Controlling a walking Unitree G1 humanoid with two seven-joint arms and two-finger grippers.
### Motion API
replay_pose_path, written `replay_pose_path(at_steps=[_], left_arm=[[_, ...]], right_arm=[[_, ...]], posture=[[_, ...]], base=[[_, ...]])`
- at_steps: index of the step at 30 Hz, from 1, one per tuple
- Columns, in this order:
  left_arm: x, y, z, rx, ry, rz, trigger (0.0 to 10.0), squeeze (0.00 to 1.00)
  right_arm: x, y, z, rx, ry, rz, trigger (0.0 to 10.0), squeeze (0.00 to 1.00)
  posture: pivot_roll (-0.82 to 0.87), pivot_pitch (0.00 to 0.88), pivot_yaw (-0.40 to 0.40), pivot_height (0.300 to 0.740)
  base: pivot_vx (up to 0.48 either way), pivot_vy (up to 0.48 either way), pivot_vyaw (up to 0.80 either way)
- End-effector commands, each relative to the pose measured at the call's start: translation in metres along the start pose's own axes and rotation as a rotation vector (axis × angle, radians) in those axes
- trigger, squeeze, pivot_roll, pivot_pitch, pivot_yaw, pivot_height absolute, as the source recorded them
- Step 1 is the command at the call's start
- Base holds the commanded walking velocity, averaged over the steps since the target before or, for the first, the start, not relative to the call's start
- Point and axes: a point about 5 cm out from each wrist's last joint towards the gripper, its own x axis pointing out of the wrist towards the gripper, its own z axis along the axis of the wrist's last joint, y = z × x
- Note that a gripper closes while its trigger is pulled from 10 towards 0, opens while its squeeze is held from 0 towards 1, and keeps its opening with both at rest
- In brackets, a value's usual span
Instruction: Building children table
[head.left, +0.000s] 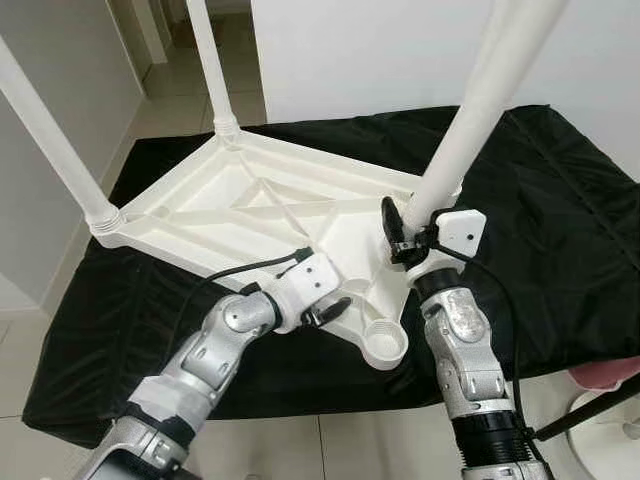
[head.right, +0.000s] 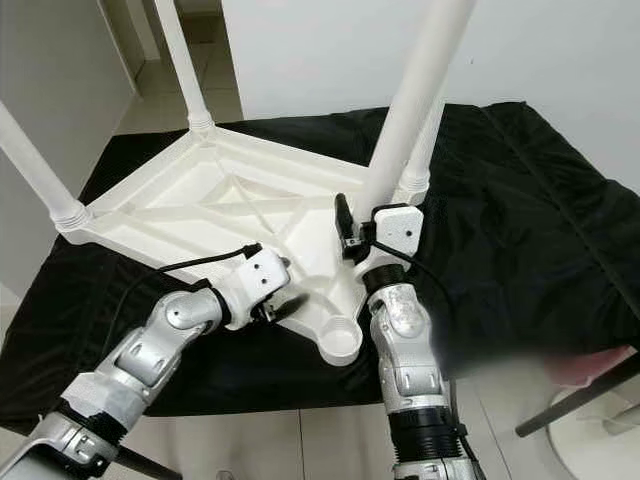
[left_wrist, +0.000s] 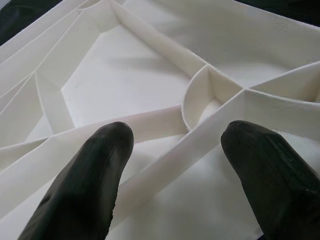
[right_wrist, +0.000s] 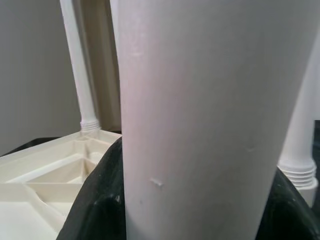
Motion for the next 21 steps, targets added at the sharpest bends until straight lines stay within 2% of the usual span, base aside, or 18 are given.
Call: replay_pose_path(at_steps=[1, 9, 12, 17, 20, 21], left_arm=[[-0.002, 0.001, -0.005, -0.002, 0.021, -0.027, 10.0, 0.00], [-0.001, 0.014, -0.020, 0.007, 0.086, -0.065, 10.0, 0.00], [0.001, 0.016, -0.026, -0.017, 0.114, -0.103, 10.0, 0.00], [0.006, 0.016, -0.043, -0.117, 0.201, -0.177, 10.0, 0.00], [0.007, 0.017, -0.044, -0.122, 0.209, -0.177, 10.0, 0.00], [0.008, 0.018, -0.048, -0.120, 0.240, -0.188, 10.0, 0.00]], right_arm=[[-0.001, 0.000, 0.003, 0.004, -0.013, -0.004, 10.0, 0.00], [-0.004, -0.002, 0.003, -0.005, -0.009, -0.020, 10.0, 0.00], [-0.005, -0.001, 0.004, -0.004, -0.009, -0.025, 10.0, 0.00], [-0.007, -0.002, 0.001, -0.007, 0.003, -0.040, 10.0, 0.00], [-0.007, -0.002, 0.001, -0.008, 0.003, -0.040, 10.0, 0.00], [-0.007, -0.002, 0.001, -0.010, 0.004, -0.041, 10.0, 0.00]], posture=[[0.03, 0.052, 0.087, 0.740], [0.03, 0.056, 0.093, 0.740], [0.03, 0.058, 0.099, 0.740], [0.01, 0.055, 0.110, 0.740], [0.01, 0.055, 0.110, 0.740], [0.01, 0.053, 0.112, 0.740]], base=[[0.000, 0.000, 0.00], [0.000, 0.000, 0.00], [0.000, 0.000, 0.00], [0.000, 0.000, 0.00], [0.000, 0.000, 0.00], [0.000, 0.000, 0.00]])
